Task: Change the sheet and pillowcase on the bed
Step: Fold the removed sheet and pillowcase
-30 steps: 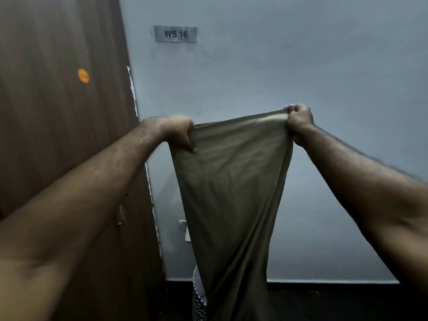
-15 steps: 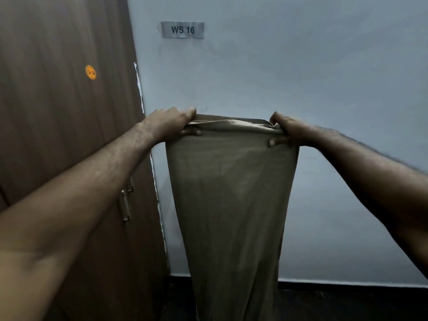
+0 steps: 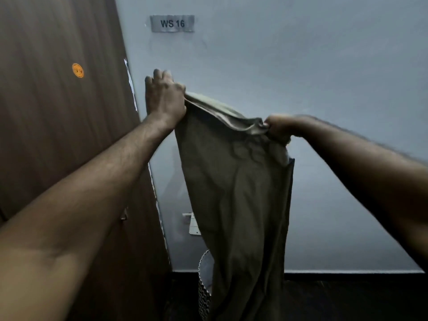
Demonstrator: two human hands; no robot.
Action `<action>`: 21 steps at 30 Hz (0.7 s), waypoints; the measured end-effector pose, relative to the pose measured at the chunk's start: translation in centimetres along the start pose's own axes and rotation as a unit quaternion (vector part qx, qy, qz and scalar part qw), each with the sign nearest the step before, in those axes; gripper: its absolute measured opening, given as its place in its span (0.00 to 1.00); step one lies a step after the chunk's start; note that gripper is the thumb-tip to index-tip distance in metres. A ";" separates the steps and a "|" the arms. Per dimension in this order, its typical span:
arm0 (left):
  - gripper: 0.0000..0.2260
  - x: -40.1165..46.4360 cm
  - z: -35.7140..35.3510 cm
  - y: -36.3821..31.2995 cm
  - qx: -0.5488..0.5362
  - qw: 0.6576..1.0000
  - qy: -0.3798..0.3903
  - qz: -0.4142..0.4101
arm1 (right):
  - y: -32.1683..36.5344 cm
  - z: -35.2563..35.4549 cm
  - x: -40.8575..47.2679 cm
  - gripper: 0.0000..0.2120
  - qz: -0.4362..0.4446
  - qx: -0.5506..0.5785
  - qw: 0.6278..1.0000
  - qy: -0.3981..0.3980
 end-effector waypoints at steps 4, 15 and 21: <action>0.14 -1.5 -3.6 -1.0 -0.137 0.974 0.151 0.096 | -1.8 6.3 -0.5 0.10 -0.054 0.039 0.965 -0.255; 0.07 0.1 -1.5 -3.6 -0.808 0.542 0.092 0.213 | -2.0 8.0 -0.7 0.07 -0.041 0.080 0.959 -0.270; 0.23 -0.5 -1.6 -2.0 -0.184 0.901 0.387 -0.073 | -3.8 7.3 -0.1 0.08 -0.021 -0.001 0.981 -0.195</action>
Point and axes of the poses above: each hand's wrist, its own x-axis towards the middle knuckle, its own z-axis out of the back of the hand, y = z × x, the point moved 6 cm from there along x, towards the middle knuckle, and after that the axes turned 5 degrees about -z, right-handed, at the moved point
